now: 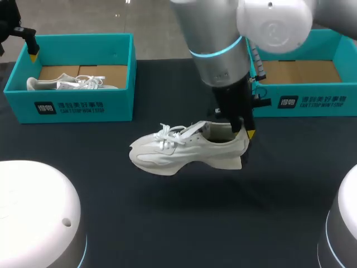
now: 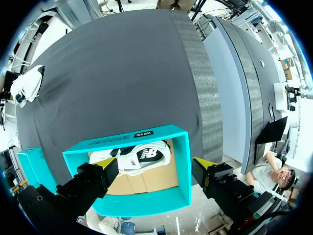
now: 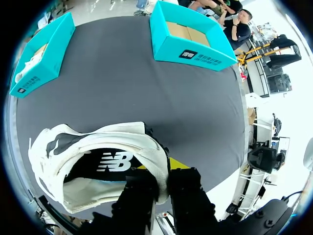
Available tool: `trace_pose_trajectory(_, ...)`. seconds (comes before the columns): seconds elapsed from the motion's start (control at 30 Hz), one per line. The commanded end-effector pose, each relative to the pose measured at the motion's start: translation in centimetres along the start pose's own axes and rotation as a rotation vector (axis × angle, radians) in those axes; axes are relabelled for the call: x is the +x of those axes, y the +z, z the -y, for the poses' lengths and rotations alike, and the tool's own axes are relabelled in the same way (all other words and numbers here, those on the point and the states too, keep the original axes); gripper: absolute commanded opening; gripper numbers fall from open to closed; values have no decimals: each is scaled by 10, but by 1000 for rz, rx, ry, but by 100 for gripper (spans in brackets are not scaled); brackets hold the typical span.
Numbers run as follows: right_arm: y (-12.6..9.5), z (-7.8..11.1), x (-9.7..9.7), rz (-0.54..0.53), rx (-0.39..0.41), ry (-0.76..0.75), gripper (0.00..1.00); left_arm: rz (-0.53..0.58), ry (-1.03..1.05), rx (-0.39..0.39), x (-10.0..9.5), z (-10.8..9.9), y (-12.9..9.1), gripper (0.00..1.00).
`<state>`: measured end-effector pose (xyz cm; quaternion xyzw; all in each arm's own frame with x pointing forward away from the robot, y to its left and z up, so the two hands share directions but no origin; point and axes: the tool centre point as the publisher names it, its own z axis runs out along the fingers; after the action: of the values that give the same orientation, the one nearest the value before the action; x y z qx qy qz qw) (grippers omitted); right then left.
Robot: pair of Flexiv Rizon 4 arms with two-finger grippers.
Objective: Take the shoe out of the shoebox, open the shoe tongue, remove and reinsert the insole, then place the shoe into the shoebox
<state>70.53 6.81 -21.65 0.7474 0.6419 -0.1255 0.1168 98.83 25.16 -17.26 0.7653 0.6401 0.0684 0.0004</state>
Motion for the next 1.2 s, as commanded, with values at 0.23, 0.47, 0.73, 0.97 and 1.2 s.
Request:
trace_pose_trajectory(0.23,71,-11,2,-43,-5,-10,0,-2,0,-2,0,1,0,100)
trace_pose_trajectory(0.47,105,-22,8,-40,-26,-56,0,-2,0,-2,0,1,0,100)
trace_pose_trajectory(0.73,131,-28,24,-46,-9,-80,0,-2,0,-2,0,1,0,100)
trace_pose_trajectory(0.97,143,-28,34,-23,28,-87,0,-2,0,-2,0,1,0,100)
trace_pose_trajectory(1.2,142,-24,30,-12,43,-68,58,-2,0,-2,0,1,0,100)
